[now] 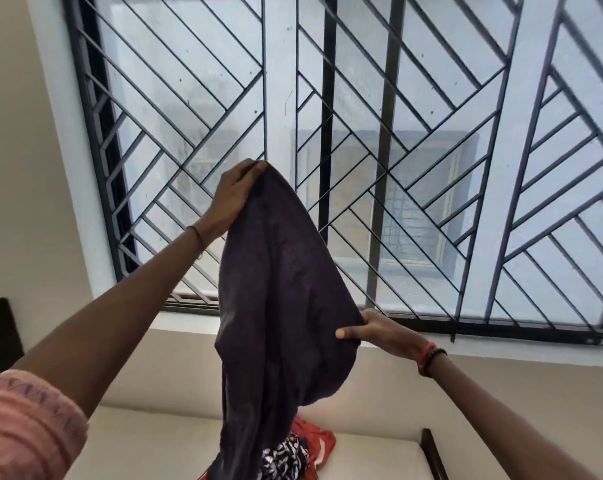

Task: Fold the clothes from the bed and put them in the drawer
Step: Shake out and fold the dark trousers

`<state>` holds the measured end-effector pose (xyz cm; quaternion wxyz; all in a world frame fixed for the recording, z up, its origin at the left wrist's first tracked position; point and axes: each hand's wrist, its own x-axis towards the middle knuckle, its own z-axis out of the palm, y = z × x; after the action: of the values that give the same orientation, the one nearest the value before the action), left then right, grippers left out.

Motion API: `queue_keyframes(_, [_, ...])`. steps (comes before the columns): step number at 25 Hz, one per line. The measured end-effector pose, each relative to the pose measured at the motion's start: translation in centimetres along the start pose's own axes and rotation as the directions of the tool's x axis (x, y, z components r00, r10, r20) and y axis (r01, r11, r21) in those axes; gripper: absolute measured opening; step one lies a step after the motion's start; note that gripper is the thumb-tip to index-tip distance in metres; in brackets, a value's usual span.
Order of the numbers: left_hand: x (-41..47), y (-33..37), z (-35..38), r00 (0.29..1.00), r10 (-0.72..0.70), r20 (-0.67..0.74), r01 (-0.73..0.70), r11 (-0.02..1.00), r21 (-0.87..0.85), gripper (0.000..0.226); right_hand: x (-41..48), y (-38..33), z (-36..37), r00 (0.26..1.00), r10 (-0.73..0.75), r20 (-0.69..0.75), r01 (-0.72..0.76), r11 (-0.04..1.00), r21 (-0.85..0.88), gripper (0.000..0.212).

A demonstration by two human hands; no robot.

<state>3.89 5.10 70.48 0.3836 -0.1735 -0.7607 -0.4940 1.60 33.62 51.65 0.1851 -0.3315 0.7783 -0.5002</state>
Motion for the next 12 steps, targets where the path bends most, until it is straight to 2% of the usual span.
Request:
queue_keyframes(2, [0.6, 0.3, -1.2, 1.0, 0.007, -0.014, -0.007, 1.0, -0.023, 0.018, 0.1, -2.0, -1.1, 0.999, 0.04, -0.037, -0.042, 0.996, -0.075, 0.046])
queue_keyframes(4, [1.1, 0.2, -2.7, 1.0, 0.006, 0.021, -0.005, 1.0, -0.029, 0.019, 0.1, -4.9, -3.5, 0.994, 0.039, -0.098, -0.061, 0.969, -0.238, 0.029])
queue_keyframes(6, [1.6, -0.4, -4.5, 0.992, 0.005, 0.129, -0.006, 1.0, 0.005, 0.024, -0.2, -7.7, -6.6, 0.989, 0.018, -0.147, -0.076, 0.915, -0.396, 0.007])
queue_keyframes(7, [1.7, -0.6, -5.4, 0.977, 0.007, 0.213, -0.011, 1.0, 0.02, 0.03, -0.4, -8.9, -8.2, 0.982, -0.002, -0.189, -0.091, 0.871, -0.483, 0.012])
queue_keyframes(8, [1.7, -0.6, -6.0, 0.954, 0.007, 0.301, -0.019, 0.999, 0.038, 0.036, -0.5, -9.7, -9.9, 0.97, -0.036, -0.239, -0.116, 0.8, -0.589, 0.016])
queue_keyframes(10, [1.5, -0.2, -7.0, 0.898, -0.005, 0.44, -0.038, 0.995, 0.088, 0.037, -0.8, -11.1, -12.6, 0.94, -0.124, -0.318, -0.193, 0.576, -0.794, 0.013])
queue_keyframes(12, [1.2, 0.1, -7.4, 0.837, -0.052, 0.545, -0.052, 0.984, 0.173, 0.036, -1.2, -12.8, -14.2, 0.907, -0.194, -0.374, -0.28, 0.385, -0.879, 0.029])
